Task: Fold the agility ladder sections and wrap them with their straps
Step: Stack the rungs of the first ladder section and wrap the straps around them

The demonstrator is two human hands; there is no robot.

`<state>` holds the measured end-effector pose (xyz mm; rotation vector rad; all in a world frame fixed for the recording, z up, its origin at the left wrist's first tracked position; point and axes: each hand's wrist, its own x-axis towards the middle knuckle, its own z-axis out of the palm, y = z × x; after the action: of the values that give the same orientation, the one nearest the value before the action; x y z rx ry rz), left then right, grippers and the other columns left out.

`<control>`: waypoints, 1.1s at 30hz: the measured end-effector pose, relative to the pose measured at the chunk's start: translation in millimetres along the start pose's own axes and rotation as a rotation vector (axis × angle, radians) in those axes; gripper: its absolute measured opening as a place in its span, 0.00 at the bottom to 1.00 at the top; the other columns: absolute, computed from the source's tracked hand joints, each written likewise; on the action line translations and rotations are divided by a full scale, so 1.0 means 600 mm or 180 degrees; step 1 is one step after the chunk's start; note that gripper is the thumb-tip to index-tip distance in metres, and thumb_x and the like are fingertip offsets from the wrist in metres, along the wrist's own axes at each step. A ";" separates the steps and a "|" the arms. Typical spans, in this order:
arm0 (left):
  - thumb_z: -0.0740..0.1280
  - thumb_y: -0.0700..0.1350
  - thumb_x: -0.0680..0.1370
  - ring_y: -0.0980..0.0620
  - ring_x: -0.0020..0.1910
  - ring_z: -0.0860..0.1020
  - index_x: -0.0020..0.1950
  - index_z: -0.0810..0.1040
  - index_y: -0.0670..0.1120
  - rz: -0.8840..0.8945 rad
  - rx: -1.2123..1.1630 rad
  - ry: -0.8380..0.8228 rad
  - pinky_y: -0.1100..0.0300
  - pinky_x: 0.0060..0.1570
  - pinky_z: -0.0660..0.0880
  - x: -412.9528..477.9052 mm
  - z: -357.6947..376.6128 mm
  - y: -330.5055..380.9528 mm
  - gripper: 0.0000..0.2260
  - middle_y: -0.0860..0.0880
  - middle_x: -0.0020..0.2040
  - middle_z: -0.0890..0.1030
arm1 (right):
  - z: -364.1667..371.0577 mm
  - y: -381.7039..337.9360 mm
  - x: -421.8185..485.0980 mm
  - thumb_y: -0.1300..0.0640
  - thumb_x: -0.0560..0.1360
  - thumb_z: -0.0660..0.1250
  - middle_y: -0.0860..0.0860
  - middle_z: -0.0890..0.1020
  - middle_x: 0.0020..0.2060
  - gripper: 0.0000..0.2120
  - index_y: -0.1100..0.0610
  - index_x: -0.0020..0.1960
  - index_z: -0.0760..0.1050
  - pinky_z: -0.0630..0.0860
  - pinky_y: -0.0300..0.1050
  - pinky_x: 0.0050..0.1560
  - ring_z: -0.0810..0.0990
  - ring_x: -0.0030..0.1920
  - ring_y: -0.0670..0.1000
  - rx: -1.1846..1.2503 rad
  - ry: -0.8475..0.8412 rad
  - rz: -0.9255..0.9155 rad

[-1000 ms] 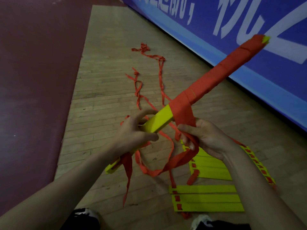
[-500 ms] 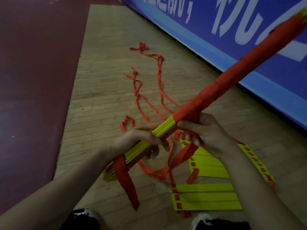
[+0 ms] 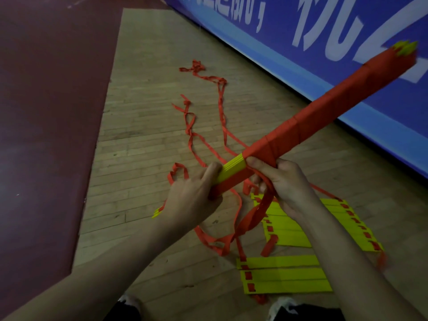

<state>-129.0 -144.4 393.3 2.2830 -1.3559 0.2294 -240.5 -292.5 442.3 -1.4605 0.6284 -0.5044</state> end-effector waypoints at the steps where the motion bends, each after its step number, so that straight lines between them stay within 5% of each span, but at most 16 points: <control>1: 0.69 0.54 0.73 0.41 0.49 0.80 0.66 0.58 0.56 -0.0047 -0.0033 -0.0028 0.49 0.41 0.77 0.001 0.000 -0.002 0.27 0.48 0.57 0.79 | -0.002 0.000 0.000 0.58 0.73 0.70 0.50 0.78 0.23 0.08 0.60 0.38 0.76 0.69 0.34 0.23 0.71 0.20 0.44 -0.0017 -0.0083 0.0019; 7: 0.72 0.49 0.71 0.44 0.45 0.79 0.66 0.68 0.52 -0.0295 -0.0442 -0.0048 0.55 0.37 0.71 0.006 -0.016 -0.002 0.25 0.48 0.46 0.80 | -0.014 -0.007 -0.006 0.59 0.73 0.69 0.51 0.81 0.30 0.03 0.59 0.44 0.76 0.74 0.37 0.29 0.77 0.26 0.47 -0.0130 -0.0865 0.0326; 15: 0.73 0.43 0.67 0.51 0.28 0.76 0.59 0.73 0.47 -0.0673 -0.1659 -0.0251 0.53 0.29 0.74 0.016 -0.041 -0.004 0.21 0.47 0.34 0.77 | -0.016 -0.013 -0.012 0.50 0.62 0.71 0.53 0.76 0.25 0.19 0.63 0.45 0.76 0.68 0.35 0.22 0.71 0.21 0.46 -0.0334 -0.1033 0.0428; 20: 0.72 0.35 0.70 0.48 0.30 0.80 0.60 0.74 0.48 -0.1012 -0.2709 -0.0827 0.57 0.29 0.77 0.020 -0.063 0.012 0.20 0.47 0.39 0.79 | -0.014 -0.017 -0.013 0.49 0.61 0.72 0.51 0.72 0.22 0.17 0.60 0.42 0.76 0.62 0.34 0.18 0.65 0.18 0.45 -0.0398 -0.1008 0.0349; 25: 0.72 0.37 0.64 0.49 0.26 0.75 0.56 0.79 0.44 -0.1080 -0.3735 -0.1440 0.62 0.25 0.72 0.015 -0.060 0.005 0.20 0.45 0.35 0.76 | -0.012 -0.026 -0.017 0.62 0.74 0.66 0.45 0.71 0.18 0.03 0.59 0.44 0.72 0.54 0.32 0.16 0.63 0.15 0.41 -0.0186 -0.0989 0.0274; 30: 0.69 0.40 0.60 0.52 0.20 0.70 0.56 0.68 0.27 -0.0838 -0.4745 -0.2112 0.66 0.20 0.66 0.009 -0.046 0.006 0.28 0.43 0.31 0.70 | -0.013 -0.027 -0.022 0.62 0.68 0.68 0.47 0.72 0.20 0.12 0.65 0.50 0.74 0.52 0.35 0.19 0.63 0.15 0.41 0.0160 -0.1329 0.0101; 33: 0.68 0.40 0.62 0.52 0.20 0.69 0.59 0.67 0.27 -0.0768 -0.5007 -0.2344 0.67 0.19 0.65 0.010 -0.043 0.010 0.29 0.43 0.32 0.70 | -0.011 -0.025 -0.025 0.58 0.64 0.69 0.50 0.69 0.19 0.11 0.62 0.44 0.76 0.54 0.36 0.18 0.63 0.16 0.42 0.0105 -0.1248 -0.0049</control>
<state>-128.6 -139.3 419.6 1.0522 -0.8484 -1.3614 -255.1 -288.2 458.6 -1.4811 0.2963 -0.2275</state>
